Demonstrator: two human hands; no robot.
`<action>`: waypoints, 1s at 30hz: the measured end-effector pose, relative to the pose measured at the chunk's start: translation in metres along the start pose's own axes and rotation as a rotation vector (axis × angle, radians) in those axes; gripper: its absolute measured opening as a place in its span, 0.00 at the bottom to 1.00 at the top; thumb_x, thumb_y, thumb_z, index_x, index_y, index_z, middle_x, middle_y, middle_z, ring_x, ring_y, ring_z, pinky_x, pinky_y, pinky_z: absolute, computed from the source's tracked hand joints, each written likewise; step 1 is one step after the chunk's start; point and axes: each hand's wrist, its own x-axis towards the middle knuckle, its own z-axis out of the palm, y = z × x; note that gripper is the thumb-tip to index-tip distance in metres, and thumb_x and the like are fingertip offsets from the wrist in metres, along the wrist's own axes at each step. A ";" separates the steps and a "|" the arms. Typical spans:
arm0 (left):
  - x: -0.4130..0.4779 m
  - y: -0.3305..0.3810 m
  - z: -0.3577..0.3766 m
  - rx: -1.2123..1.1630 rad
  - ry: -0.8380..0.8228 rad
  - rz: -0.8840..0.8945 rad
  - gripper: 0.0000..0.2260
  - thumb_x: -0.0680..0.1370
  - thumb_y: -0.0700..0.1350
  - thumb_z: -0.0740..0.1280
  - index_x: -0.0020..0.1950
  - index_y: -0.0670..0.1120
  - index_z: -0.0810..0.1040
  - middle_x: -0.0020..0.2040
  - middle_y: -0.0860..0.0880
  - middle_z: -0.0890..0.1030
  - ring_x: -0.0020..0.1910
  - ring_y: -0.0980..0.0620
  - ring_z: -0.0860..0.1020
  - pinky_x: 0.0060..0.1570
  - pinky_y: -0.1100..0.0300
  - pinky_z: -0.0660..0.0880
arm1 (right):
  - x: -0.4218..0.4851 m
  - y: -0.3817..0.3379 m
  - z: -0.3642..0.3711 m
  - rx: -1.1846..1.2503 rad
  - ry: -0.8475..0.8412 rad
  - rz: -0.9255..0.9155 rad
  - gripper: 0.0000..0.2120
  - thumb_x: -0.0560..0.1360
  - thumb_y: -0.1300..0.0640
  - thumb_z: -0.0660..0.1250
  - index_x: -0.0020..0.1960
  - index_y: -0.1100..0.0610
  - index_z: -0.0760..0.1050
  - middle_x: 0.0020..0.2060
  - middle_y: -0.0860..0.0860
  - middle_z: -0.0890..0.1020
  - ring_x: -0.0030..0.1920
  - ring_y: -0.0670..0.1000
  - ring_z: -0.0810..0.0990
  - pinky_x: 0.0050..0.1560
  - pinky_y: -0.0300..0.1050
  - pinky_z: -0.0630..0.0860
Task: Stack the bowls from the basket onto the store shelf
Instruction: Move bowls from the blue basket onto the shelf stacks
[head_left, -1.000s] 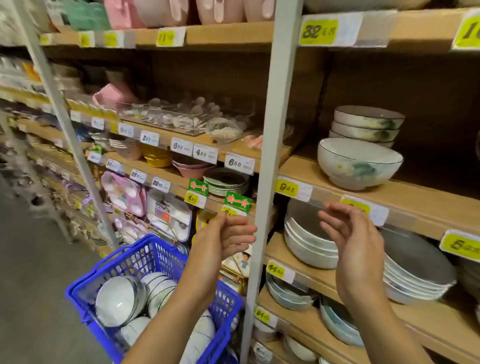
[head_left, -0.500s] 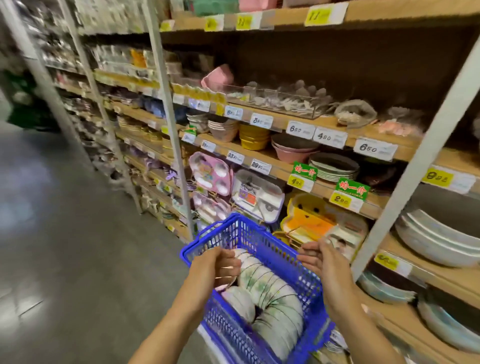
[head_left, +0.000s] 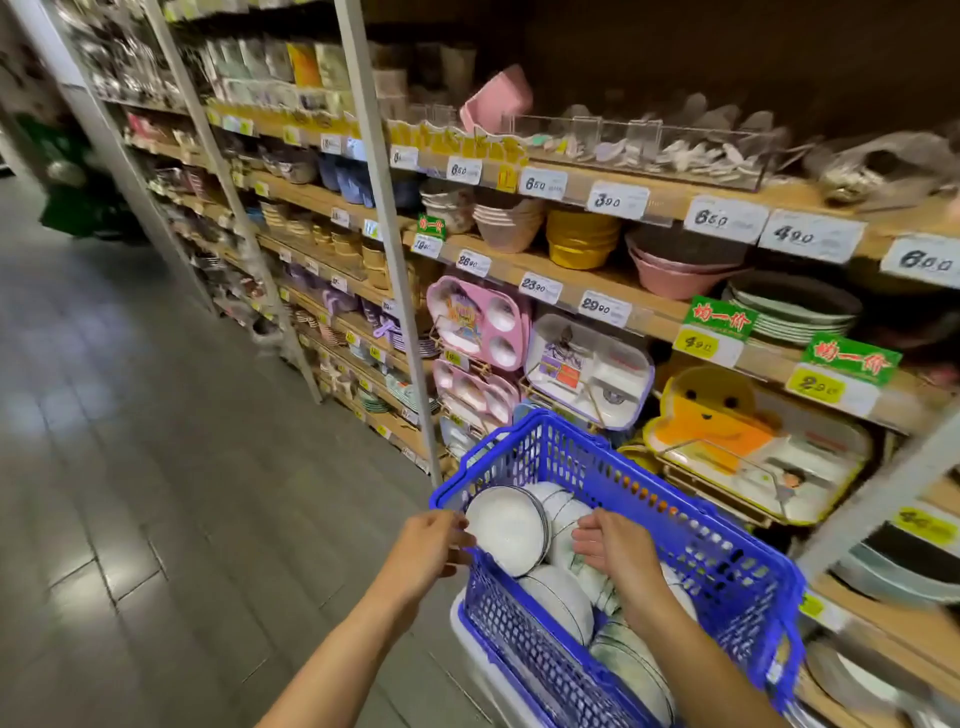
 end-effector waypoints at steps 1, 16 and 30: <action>0.011 0.001 -0.002 0.028 -0.012 -0.011 0.10 0.79 0.42 0.58 0.49 0.42 0.79 0.40 0.46 0.84 0.34 0.52 0.80 0.41 0.58 0.71 | 0.012 0.006 0.006 -0.008 0.006 0.015 0.13 0.80 0.60 0.58 0.44 0.62 0.79 0.38 0.57 0.84 0.39 0.55 0.82 0.42 0.46 0.76; 0.202 0.035 0.050 0.684 -0.255 0.115 0.11 0.78 0.38 0.60 0.35 0.43 0.66 0.33 0.44 0.67 0.32 0.52 0.65 0.31 0.60 0.60 | 0.154 0.061 0.040 -0.025 0.050 0.387 0.13 0.79 0.66 0.57 0.36 0.60 0.69 0.29 0.56 0.70 0.25 0.50 0.69 0.24 0.36 0.62; 0.324 -0.038 0.130 1.167 -0.731 -0.130 0.20 0.85 0.46 0.48 0.76 0.41 0.60 0.74 0.39 0.65 0.71 0.43 0.67 0.67 0.54 0.65 | 0.190 0.089 0.084 0.074 0.102 0.566 0.08 0.82 0.52 0.57 0.56 0.54 0.70 0.55 0.54 0.75 0.55 0.52 0.74 0.63 0.49 0.74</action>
